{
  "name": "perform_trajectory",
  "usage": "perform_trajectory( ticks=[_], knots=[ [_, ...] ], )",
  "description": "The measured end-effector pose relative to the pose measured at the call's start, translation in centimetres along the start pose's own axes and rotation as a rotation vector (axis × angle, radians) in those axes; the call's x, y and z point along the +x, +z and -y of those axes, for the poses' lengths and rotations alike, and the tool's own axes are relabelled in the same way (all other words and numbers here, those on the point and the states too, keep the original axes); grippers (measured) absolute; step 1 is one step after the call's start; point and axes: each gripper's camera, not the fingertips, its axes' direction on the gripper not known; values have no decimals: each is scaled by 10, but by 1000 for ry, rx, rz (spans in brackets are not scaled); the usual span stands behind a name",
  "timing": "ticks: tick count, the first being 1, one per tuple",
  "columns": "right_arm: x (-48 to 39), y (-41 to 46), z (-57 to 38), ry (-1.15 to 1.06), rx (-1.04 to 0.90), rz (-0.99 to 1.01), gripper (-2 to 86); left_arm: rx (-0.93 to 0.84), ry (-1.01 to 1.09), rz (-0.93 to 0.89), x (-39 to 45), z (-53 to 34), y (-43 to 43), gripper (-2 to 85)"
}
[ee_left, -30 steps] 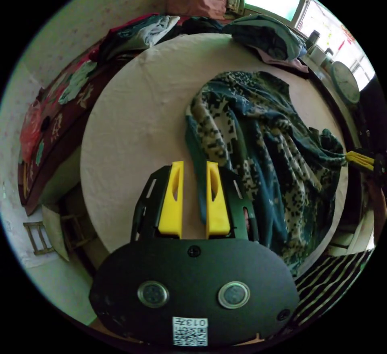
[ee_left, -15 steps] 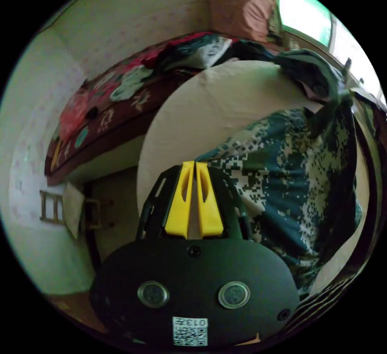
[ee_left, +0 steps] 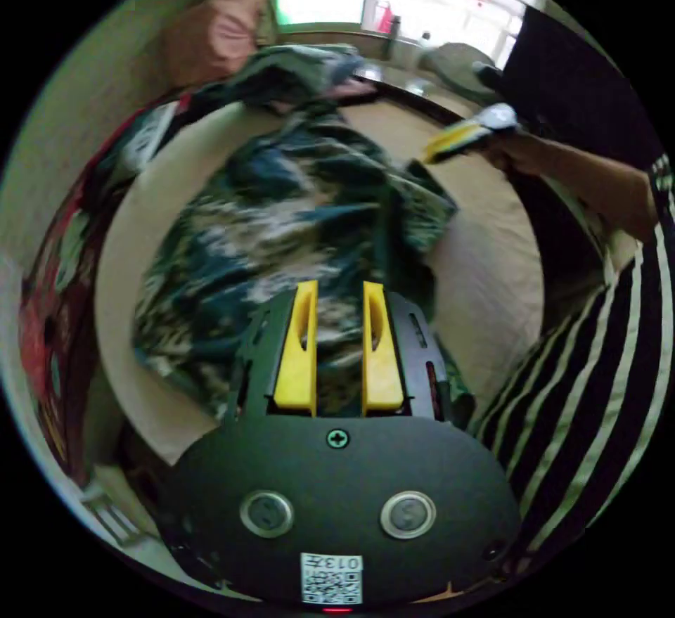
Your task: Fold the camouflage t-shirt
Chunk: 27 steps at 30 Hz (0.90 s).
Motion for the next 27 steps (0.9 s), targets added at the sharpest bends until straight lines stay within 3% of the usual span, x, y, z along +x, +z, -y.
perform_trajectory(
  ticks=[4, 9, 15, 22, 27],
  knots=[
    [-10, 30, 12, -7, -89, 3, 52, -67, 172, 2, 62, 28, 48, 131],
    [-18, 11, 12, -11, -57, -56, 20, -128, 162, 9, 64, 47, 70, 13],
    [-10, -50, -26, 54, -63, -279, 15, -51, 243, -252, 78, 56, 53, -1],
    [18, -4, -80, 294, -251, -185, 26, -89, 269, -398, 103, 52, 73, 1],
    [0, 5, -81, 383, -209, -274, 68, -157, 176, -238, 76, 5, 48, 32]
  ],
)
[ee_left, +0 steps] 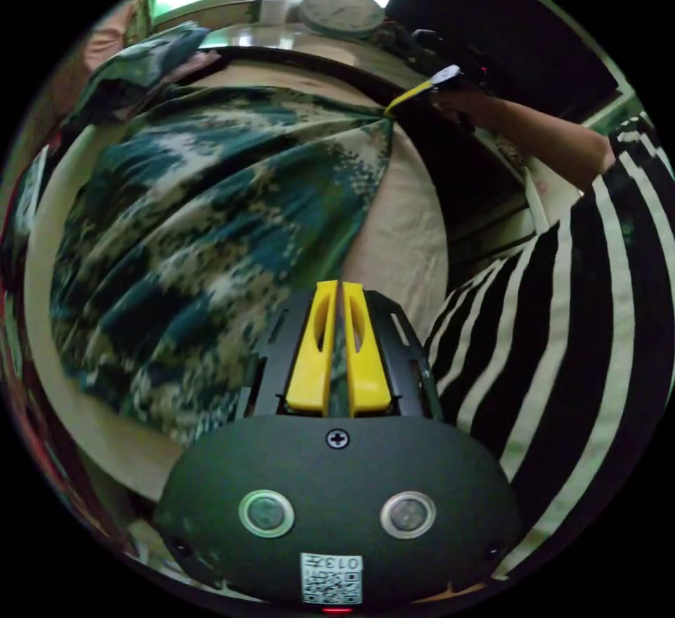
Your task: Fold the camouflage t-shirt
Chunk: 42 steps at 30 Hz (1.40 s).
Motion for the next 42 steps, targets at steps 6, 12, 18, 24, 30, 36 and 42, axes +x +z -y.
perform_trajectory(
  ticks=[6, 12, 18, 24, 30, 36, 42],
  knots=[
    [-70, -43, 4, -160, 193, -40, 93, -140, -237, 179, -9, -103, -26, 103],
    [-228, -48, 2, -780, 221, 162, 89, -192, -256, 338, 1, -109, -8, 132],
    [-316, -42, 12, -1049, 203, 180, 76, -277, -307, 331, -34, -99, 3, 15],
    [-347, -33, 38, -1093, 111, 147, 8, -226, -312, 170, -67, -105, -35, -2],
    [-346, -56, 45, -1050, 86, 250, 0, -203, -263, 26, -68, -123, -76, -4],
    [-361, -42, 31, -1152, -71, 300, 2, -328, -248, -176, -72, -150, -52, 0],
    [-352, -76, 46, -1158, -32, 418, 20, -284, -326, -168, -108, -194, -101, 31]
  ],
)
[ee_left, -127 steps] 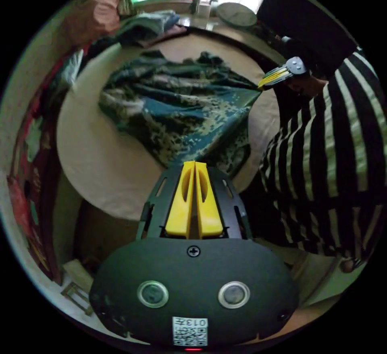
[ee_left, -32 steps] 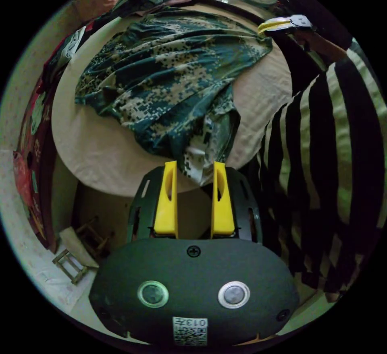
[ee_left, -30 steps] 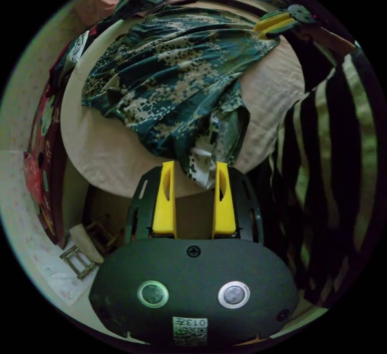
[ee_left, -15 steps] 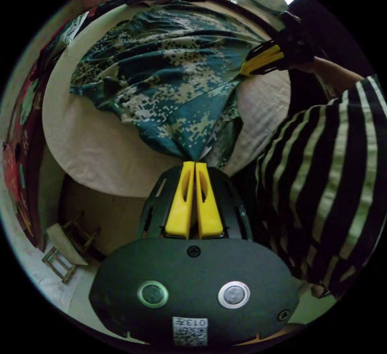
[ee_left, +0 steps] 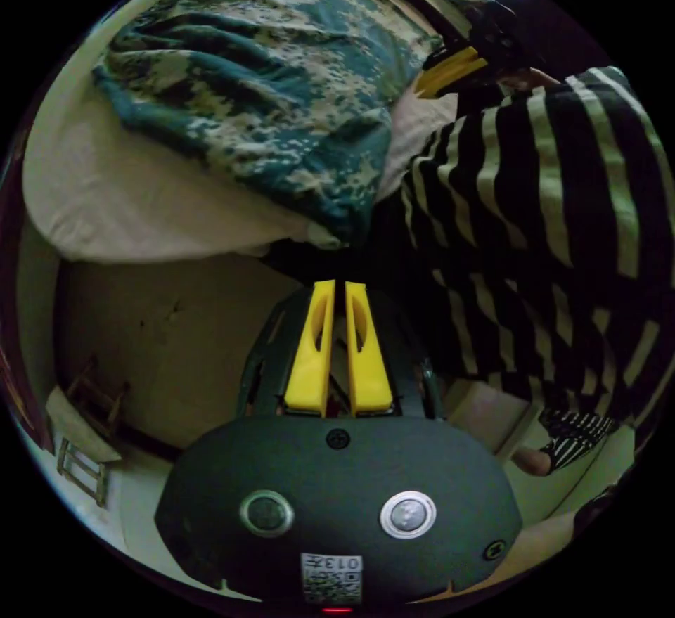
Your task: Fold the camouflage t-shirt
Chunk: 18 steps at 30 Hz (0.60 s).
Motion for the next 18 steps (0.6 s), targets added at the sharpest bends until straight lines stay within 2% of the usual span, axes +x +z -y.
perform_trajectory(
  ticks=[3, 5, 8, 12, 18],
  knots=[
    [38, -39, -2, 142, 115, -122, 29, 191, -156, 29, -50, -21, -57, 61],
    [72, -59, -1, 258, 182, -188, 35, 414, -281, 99, -90, -17, -104, 71],
    [125, -91, 9, 437, 249, -345, 43, 547, -310, 196, -133, 22, -146, 75],
    [181, -133, 40, 560, 373, -417, 63, 550, -269, 247, -179, 99, -176, 81],
    [238, -146, 131, 450, 324, -407, 70, 418, -119, 379, -226, 218, -189, 105]
  ],
)
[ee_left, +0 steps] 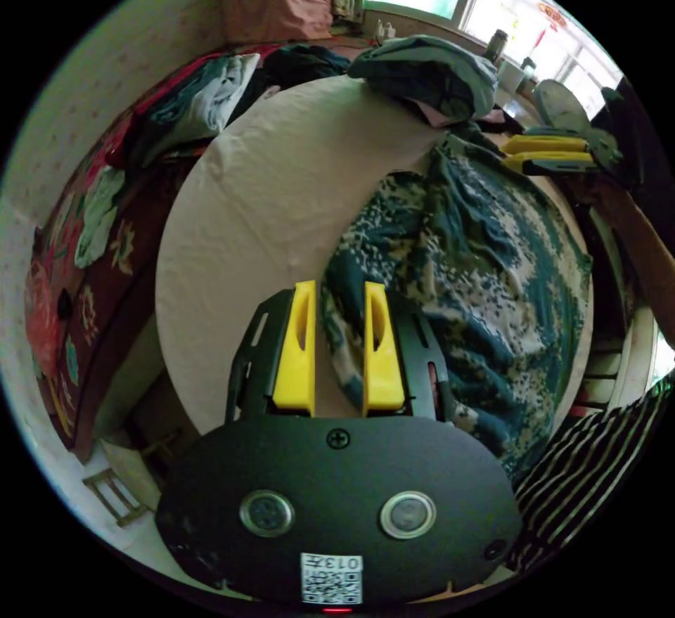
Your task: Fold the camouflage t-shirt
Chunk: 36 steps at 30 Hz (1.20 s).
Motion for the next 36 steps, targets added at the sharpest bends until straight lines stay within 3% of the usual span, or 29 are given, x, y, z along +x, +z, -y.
perform_trajectory(
  ticks=[4, 10, 13, 16, 18, 21, 23, 26, 29, 36],
  knots=[
    [1, 47, 53, -46, -124, 59, 74, -100, 51, -41, -9, 26, 28, 93],
    [-13, 85, 86, -166, -269, 64, 31, -81, 58, -37, -23, 24, 19, 11],
    [-24, 60, 107, -221, -111, -49, 22, 35, -29, 32, -39, 6, -15, 4],
    [-32, 31, 135, -232, 115, -47, 22, 155, -138, 68, -60, -20, -44, 2],
    [-39, 28, 151, -238, 167, -28, 25, 166, -187, 66, -71, -28, -45, 3],
    [-47, 51, 171, -223, 42, 16, 47, 24, -229, 50, -92, -29, -19, 5],
    [-46, 56, 173, -198, -1, 24, 71, 25, -332, 13, -114, -41, -17, 10],
    [-36, 25, 159, -129, 105, 18, 76, 110, -437, -19, -135, -66, -39, 21],
    [-22, -24, 108, -51, 246, -20, 71, 93, -380, 9, -129, -89, -53, 41],
    [-33, -51, -82, 29, 72, -71, 62, -11, -214, -64, -55, -146, -55, 73]
  ],
)
